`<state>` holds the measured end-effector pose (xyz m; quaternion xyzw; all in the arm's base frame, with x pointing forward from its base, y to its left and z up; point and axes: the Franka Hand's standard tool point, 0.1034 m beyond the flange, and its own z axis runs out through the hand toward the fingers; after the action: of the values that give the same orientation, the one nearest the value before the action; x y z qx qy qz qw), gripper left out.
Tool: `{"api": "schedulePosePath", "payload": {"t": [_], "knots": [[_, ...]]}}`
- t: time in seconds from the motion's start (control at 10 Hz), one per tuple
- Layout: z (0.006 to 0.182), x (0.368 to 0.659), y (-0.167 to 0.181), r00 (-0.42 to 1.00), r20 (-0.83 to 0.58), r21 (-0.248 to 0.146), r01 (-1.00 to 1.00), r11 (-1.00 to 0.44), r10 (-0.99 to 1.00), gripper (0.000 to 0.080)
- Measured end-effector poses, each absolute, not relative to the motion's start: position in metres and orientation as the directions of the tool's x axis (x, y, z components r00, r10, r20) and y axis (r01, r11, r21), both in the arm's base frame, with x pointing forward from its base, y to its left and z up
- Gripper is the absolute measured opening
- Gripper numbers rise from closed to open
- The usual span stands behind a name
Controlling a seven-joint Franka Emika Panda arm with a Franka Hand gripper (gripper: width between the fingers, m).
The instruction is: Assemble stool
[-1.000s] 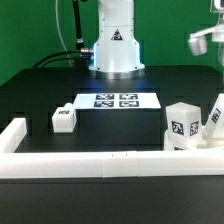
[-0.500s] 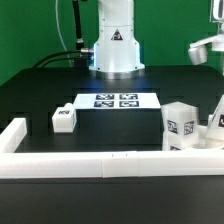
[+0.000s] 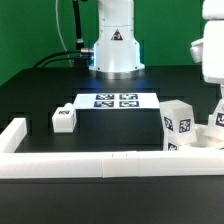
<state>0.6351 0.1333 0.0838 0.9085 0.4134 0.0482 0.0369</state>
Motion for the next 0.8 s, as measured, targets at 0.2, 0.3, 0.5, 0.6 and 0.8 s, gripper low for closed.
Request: {"api": "schedulePosePath", "payload": {"t": [0.2, 0.3, 0.5, 0.6, 0.8], "knots": [[0.0833, 0.6353, 0.1295, 0.861, 0.088, 0.07, 0.496, -0.866, 0.501, 0.034], [0.0831, 0.6354, 0.1288, 0.92, 0.096, 0.057, 0.377, -0.924, 0.381, 0.034], [0.0823, 0.6317, 0.1246, 0.997, 0.064, -0.028, 0.033, -0.999, 0.031, 0.034], [0.0822, 0.6323, 0.1245, 0.997, 0.068, -0.025, 0.025, -0.999, 0.023, 0.034], [0.0821, 0.6327, 0.1218, 0.992, 0.064, -0.034, -0.111, -0.993, -0.113, 0.034]]}}
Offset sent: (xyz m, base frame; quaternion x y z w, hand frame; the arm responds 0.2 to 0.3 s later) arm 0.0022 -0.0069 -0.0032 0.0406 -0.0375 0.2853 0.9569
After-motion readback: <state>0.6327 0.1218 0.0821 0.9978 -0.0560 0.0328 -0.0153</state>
